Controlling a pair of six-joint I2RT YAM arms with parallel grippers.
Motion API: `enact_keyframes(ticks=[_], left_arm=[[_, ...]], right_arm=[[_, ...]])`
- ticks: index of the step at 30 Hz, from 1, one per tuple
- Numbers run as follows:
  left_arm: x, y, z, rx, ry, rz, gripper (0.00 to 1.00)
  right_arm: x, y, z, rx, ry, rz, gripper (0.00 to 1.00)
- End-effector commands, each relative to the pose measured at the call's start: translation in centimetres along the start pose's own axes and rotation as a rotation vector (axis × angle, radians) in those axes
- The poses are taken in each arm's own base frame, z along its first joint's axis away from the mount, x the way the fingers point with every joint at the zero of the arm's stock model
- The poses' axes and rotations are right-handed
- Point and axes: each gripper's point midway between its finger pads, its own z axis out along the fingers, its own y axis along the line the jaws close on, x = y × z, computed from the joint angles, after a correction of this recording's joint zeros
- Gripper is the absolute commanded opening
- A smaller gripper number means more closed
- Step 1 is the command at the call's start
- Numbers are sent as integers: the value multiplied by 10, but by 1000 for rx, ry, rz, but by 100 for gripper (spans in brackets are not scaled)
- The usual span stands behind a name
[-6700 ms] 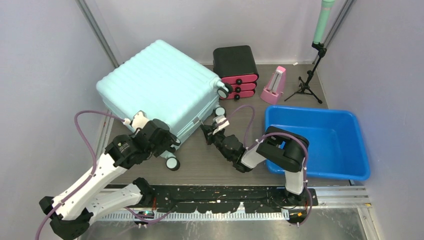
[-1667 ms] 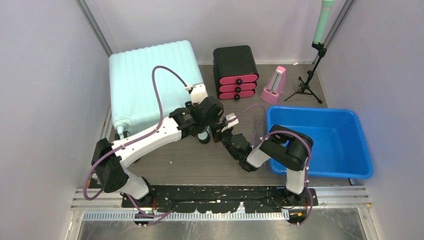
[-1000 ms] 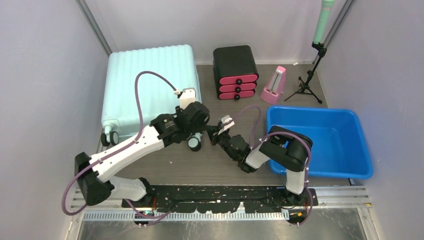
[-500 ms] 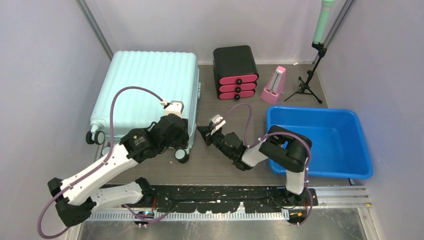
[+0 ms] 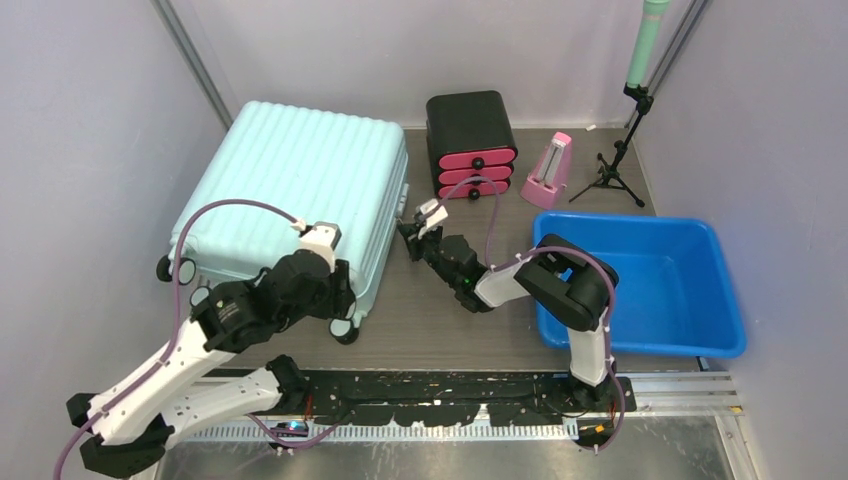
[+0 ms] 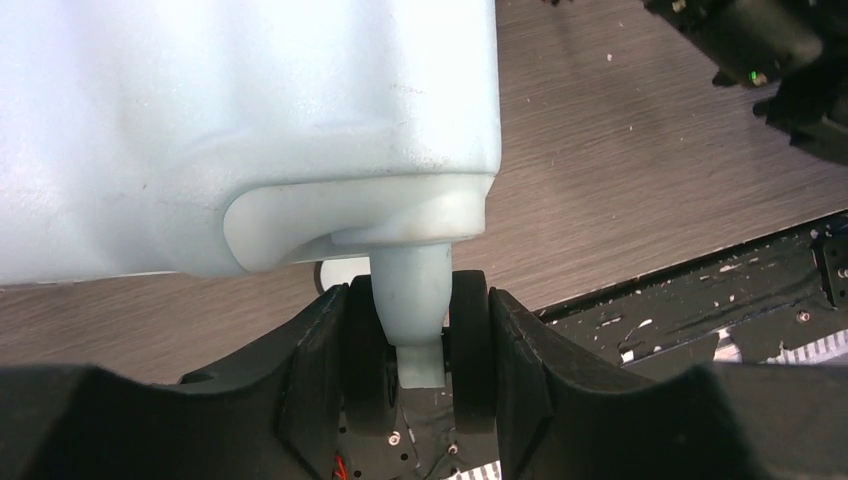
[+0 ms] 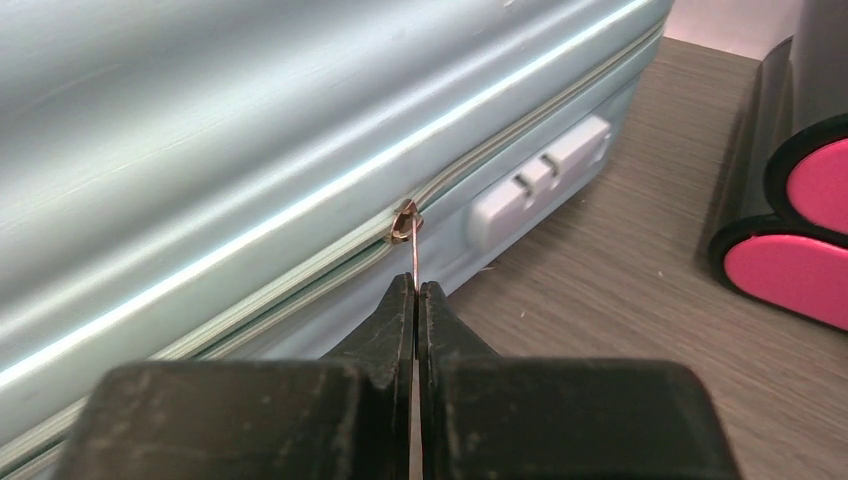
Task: Open, take out, and arrange the luggage
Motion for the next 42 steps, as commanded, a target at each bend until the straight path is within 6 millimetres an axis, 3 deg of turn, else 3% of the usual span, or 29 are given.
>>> enact_keyframes(ticks=[1, 7, 12, 13, 16, 20, 23, 26, 34, 38, 42], left_arm=[[4, 7, -23, 53, -33, 5, 0], [11, 25, -36, -9, -23, -33, 0], [5, 41, -46, -36, -122, -111, 0], [3, 45, -48, -49, -146, -133, 6], [-1, 56, -53, -97, -187, -208, 56], [-13, 61, -61, -101, -256, -265, 66], [-21, 63, -63, -123, -280, -266, 87], [-28, 69, -64, -180, -282, -249, 99], [-63, 108, -90, -419, -448, -335, 100], [-75, 105, -92, -417, -491, -368, 100], [-84, 94, -81, -431, -463, -313, 100]], right_arm=[[-22, -76, 21, 251, -60, -21, 0], [-30, -103, 29, 314, -61, -27, 0], [-16, -103, 19, 286, -19, -66, 0], [-15, -103, 18, 282, -21, -66, 0], [-6, -103, 6, 280, -9, -60, 0], [6, -91, -7, 245, -1, -12, 0], [6, -82, -13, 246, -31, -18, 0], [7, -77, -14, 234, -28, -8, 0], [4, -68, -21, 224, -42, 11, 0], [6, -66, -28, 227, -42, 13, 0], [7, -63, -35, 220, -49, 27, 0]])
